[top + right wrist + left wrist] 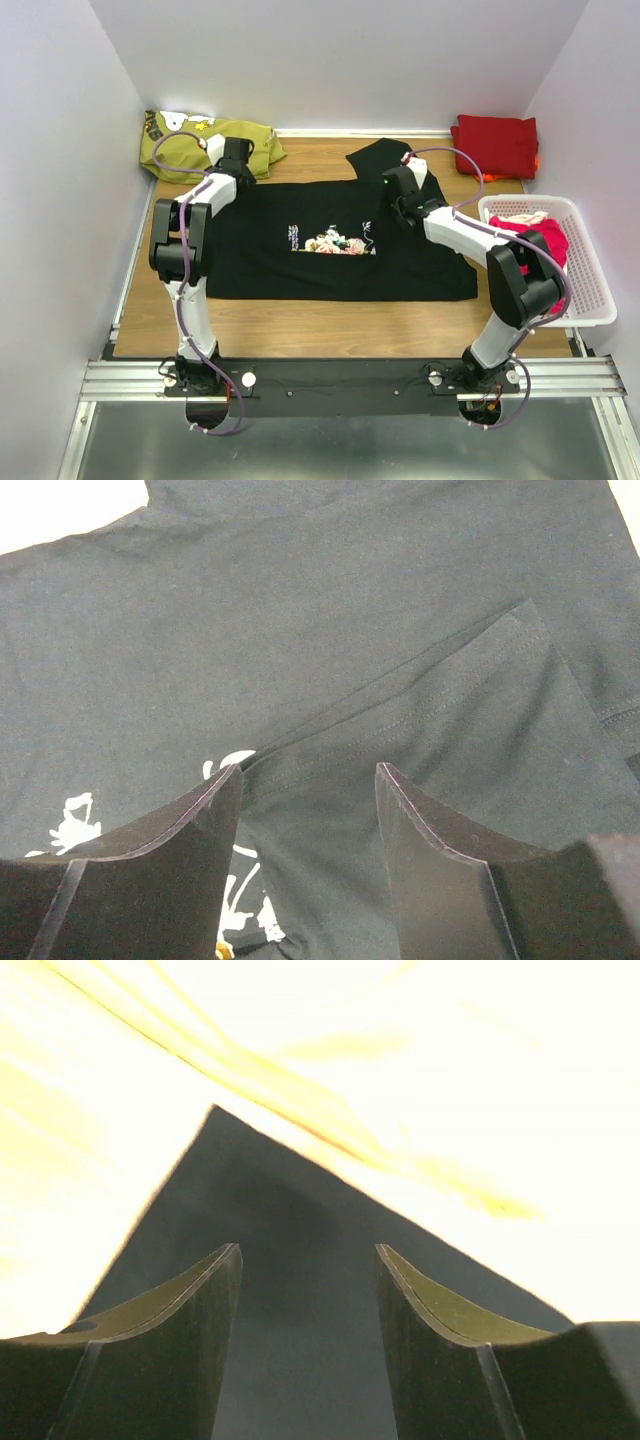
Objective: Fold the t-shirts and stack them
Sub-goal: Grap the side of the flattened tshirt furthest away from the robot with both arms
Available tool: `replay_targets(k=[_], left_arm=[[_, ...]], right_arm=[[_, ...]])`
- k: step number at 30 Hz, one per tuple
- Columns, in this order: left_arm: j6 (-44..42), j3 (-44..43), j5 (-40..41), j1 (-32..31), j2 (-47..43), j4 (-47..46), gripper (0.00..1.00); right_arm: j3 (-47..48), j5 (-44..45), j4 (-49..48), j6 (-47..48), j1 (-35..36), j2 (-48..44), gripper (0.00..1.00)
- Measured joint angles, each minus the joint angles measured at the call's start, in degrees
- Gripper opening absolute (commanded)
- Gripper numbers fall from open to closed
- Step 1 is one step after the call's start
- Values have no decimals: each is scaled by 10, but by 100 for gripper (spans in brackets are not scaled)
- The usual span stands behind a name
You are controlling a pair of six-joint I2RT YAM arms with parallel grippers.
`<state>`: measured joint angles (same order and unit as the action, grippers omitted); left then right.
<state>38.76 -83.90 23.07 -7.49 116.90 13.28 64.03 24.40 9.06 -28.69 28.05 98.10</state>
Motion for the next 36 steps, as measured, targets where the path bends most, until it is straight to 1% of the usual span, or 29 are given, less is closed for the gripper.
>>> replay_targets(k=[5, 8, 17, 23, 28, 35, 36], left_arm=[[-9, -35, -1, 27, 35, 9, 62], [-17, -76, -3, 43, 67, 23, 62], [-32, -146, -10, 64, 106, 53, 61], [-34, -133, -19, 64, 113, 64, 61], [-37, -108, -20, 64, 106, 41, 59], [-35, -113, -21, 64, 106, 51, 48], [-35, -114, -21, 64, 106, 53, 45]], right_arm=[[7, 0, 0, 3, 0, 25, 64], [12, 0, 1, 3, -1, 41, 64], [30, 0, 1, 3, -4, 50, 64], [34, 0, 1, 3, -4, 52, 64], [34, 0, 1, 2, -4, 52, 63], [34, 0, 1, 2, -4, 53, 63], [34, 0, 1, 2, -4, 53, 63]])
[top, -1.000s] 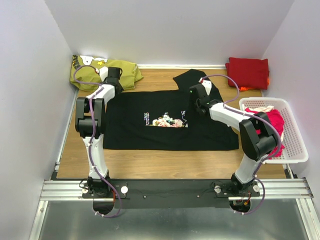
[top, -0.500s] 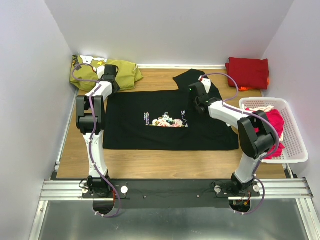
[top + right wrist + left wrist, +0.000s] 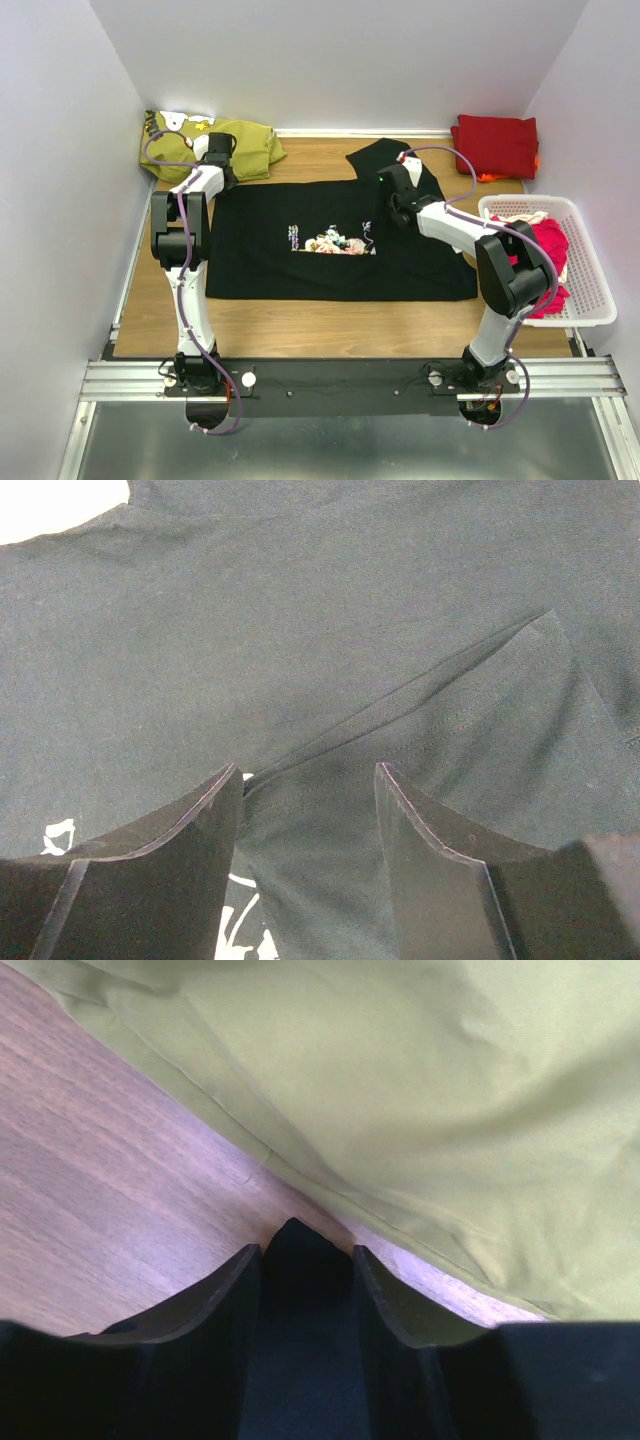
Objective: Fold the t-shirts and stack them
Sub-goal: Grap the side of the flattened tshirt furthest away from the robot with both arms
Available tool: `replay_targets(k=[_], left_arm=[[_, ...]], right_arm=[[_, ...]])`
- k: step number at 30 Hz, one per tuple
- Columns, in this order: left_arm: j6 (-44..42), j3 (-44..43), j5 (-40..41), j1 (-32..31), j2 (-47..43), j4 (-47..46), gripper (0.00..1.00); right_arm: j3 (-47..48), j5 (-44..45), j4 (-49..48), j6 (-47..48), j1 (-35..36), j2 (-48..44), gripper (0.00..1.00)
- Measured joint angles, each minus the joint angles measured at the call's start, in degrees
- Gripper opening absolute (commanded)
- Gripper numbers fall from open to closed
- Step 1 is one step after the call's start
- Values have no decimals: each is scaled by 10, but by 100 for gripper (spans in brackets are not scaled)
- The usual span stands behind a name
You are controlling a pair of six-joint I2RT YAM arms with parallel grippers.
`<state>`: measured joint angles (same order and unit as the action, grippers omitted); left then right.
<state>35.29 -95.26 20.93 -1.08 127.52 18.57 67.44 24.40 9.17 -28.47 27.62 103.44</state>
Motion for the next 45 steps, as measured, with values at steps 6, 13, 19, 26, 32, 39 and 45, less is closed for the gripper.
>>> replay_targets(k=[6, 13, 19, 26, 32, 39, 45], left_arm=[[4, -4, 0, 2, 0, 13, 33], [3, -5, -2, 2, 0, 18, 0], [5, -5, -4, 2, 0, 18, 0], [5, -5, -5, 2, 0, 19, 0], [5, 3, -9, 2, -7, 19, 0], [5, 17, -13, -2, -17, 19, 0], [7, 51, -15, -5, -38, 8, 0]], right_arm=[[3, 0, 4, 0, -3, 0, 63], [24, 2, 8, 0, -3, 0, 63], [95, 21, 13, 14, -12, 42, 63], [282, 28, 9, 40, -74, 175, 63], [438, 2, 9, 80, -138, 302, 64], [555, -33, 14, 137, -159, 425, 64], [559, -44, 30, 157, -162, 440, 64]])
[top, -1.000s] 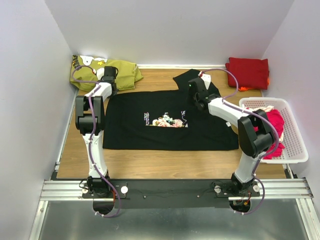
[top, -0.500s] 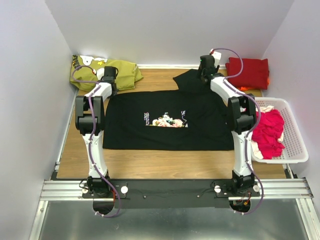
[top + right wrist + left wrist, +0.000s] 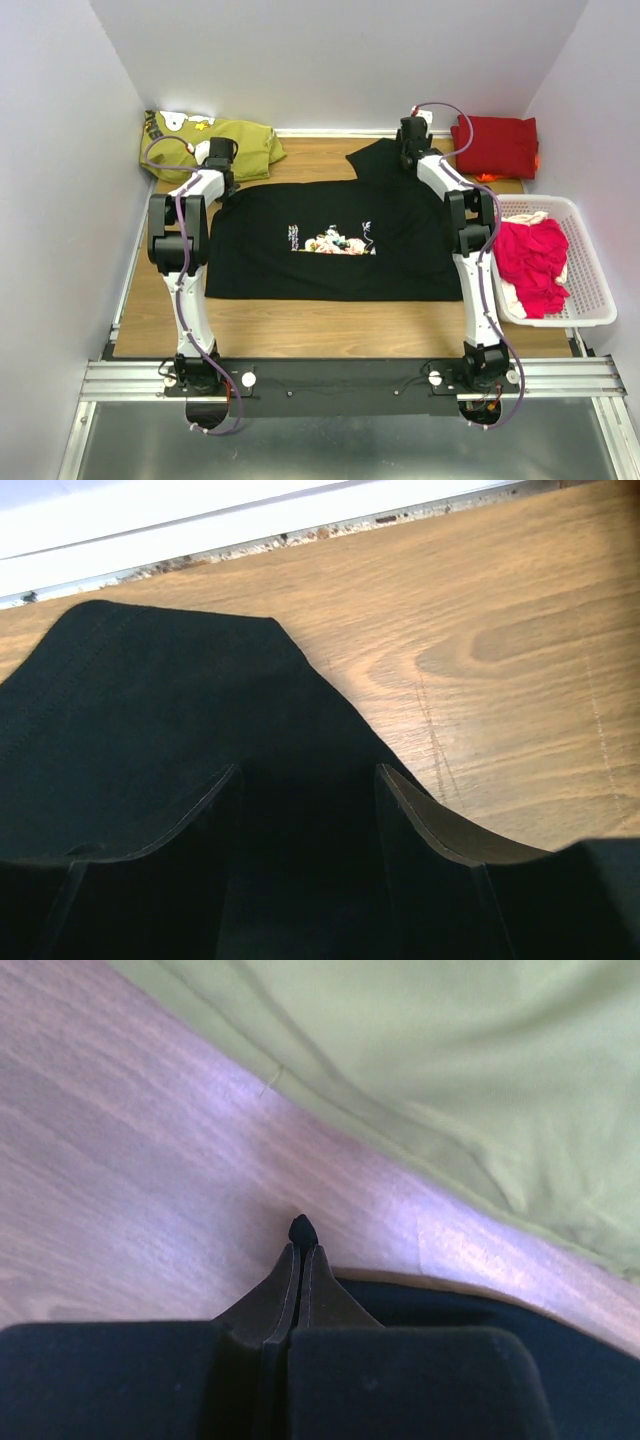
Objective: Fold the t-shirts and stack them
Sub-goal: Grap the side of the flattened tshirt furthest away from the robot with both arms
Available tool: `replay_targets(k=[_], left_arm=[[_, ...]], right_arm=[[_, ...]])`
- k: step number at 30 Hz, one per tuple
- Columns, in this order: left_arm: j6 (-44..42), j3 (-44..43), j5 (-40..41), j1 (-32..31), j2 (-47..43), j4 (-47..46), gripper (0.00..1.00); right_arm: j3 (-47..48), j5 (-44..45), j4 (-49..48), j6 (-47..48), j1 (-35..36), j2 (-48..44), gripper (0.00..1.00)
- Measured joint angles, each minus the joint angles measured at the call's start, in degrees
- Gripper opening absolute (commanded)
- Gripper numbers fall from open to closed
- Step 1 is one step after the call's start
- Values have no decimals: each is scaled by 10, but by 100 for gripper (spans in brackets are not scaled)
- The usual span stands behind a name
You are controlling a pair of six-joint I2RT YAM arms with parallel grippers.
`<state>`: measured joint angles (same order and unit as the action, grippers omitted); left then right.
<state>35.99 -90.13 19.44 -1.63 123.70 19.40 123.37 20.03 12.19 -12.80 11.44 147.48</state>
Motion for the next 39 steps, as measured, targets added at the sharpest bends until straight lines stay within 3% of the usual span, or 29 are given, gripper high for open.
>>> replay_targets(k=[11, 25, 31, 39], left_arm=[[0, 34, 0, -2, -24, -5, 0], [54, 165, 29, -30, -137, -5, 0], [67, 181, 36, -49, -149, -5, 0], [99, 202, 64, -69, -162, 0, 0]], right_arm=[[-4, -1, 59, -2, -13, -16, 64], [-158, 0, 117, -22, -14, -129, 63], [-142, 1, 137, -22, -14, -129, 63], [-49, 27, 147, -15, -14, -127, 63]])
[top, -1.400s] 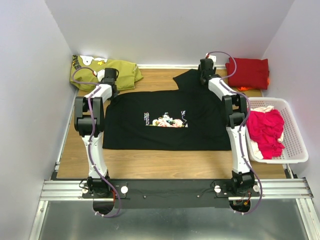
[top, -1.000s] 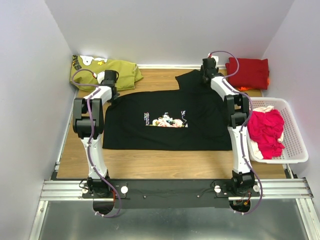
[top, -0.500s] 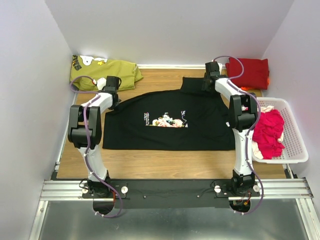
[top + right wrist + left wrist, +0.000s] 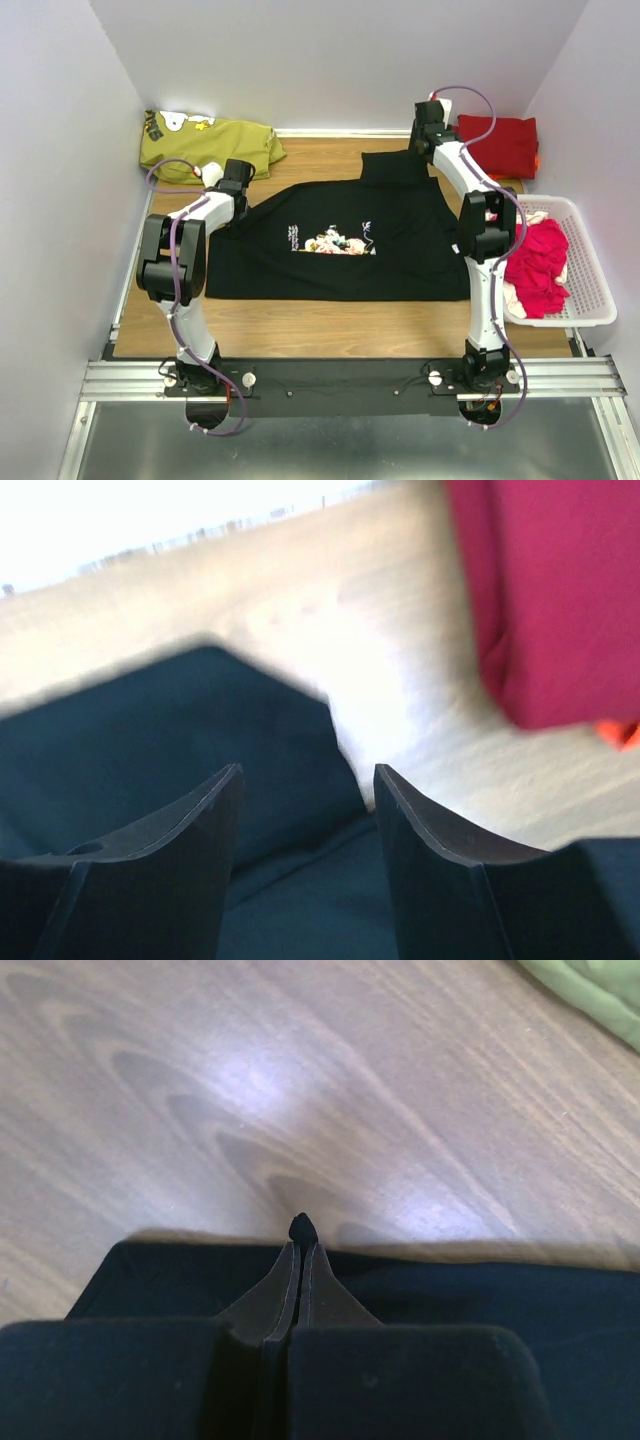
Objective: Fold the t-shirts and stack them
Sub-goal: Grap the side of the flattened tshirt furthest away from the robot with both arms
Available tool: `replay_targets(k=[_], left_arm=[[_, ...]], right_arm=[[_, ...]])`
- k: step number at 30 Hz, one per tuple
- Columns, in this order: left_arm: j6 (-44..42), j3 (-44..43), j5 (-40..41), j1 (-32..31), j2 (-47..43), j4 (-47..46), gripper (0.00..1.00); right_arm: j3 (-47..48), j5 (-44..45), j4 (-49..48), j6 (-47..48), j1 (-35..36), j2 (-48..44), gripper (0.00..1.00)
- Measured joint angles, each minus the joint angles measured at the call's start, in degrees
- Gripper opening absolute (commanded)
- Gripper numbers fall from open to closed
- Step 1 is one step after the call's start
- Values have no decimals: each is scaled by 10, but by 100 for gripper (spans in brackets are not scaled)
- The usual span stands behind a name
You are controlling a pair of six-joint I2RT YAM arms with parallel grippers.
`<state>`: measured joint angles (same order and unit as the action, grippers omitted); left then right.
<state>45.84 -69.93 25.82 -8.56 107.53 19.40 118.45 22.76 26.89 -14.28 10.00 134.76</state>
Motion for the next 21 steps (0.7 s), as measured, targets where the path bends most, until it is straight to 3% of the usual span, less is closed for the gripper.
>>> replay_targets(k=[9, 21], left_arm=[[10, 16, 8, -1, -14, 0, 0], [9, 16, 7, -2, -14, 0, 0]], right_arm=[[140, 9, -18, 12, -15, 87, 63], [153, -78, -15, -3, -36, 156, 53]])
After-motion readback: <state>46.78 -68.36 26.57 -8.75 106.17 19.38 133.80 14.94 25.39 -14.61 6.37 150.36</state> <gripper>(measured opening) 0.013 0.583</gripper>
